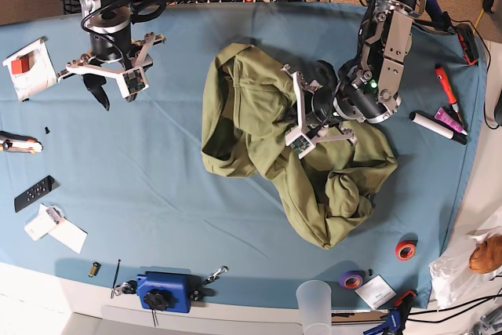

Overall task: Layout the t-shirt on the table in an organized manner, then fold the t-shirt properly
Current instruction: 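Grasp the shirt's bunched middle with the left gripper and lift, then move the right gripper to the shirt edge and grasp it, then lift the shirt with both grippers and stretch it apart, then swing the held shirt across and lay it flat with both grippers, then open the left gripper and raise it away from the shirt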

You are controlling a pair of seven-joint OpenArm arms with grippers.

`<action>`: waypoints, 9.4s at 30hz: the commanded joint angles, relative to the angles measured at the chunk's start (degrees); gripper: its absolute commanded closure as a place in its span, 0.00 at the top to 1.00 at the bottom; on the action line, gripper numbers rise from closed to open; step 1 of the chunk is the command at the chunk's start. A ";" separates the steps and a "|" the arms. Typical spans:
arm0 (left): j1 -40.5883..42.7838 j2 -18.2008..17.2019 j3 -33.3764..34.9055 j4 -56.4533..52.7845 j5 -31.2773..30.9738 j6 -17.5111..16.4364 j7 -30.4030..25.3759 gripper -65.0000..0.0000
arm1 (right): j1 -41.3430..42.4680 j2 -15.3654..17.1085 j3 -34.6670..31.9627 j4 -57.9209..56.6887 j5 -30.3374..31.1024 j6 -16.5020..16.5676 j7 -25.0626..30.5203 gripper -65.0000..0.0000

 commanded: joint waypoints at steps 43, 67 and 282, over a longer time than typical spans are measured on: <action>27.56 -4.24 -47.17 31.12 -21.77 -2.03 4.24 0.00 | 10.05 -1.16 0.37 -3.65 17.81 18.16 8.76 0.41; 27.85 -4.20 -47.17 31.12 -21.92 -2.03 3.04 0.00 | 21.81 -7.13 -11.13 -17.84 18.23 28.30 8.90 0.41; 20.22 1.79 -26.58 31.12 -27.32 -7.58 -13.77 0.00 | 45.22 -8.04 8.96 -27.87 26.03 18.51 -6.84 0.43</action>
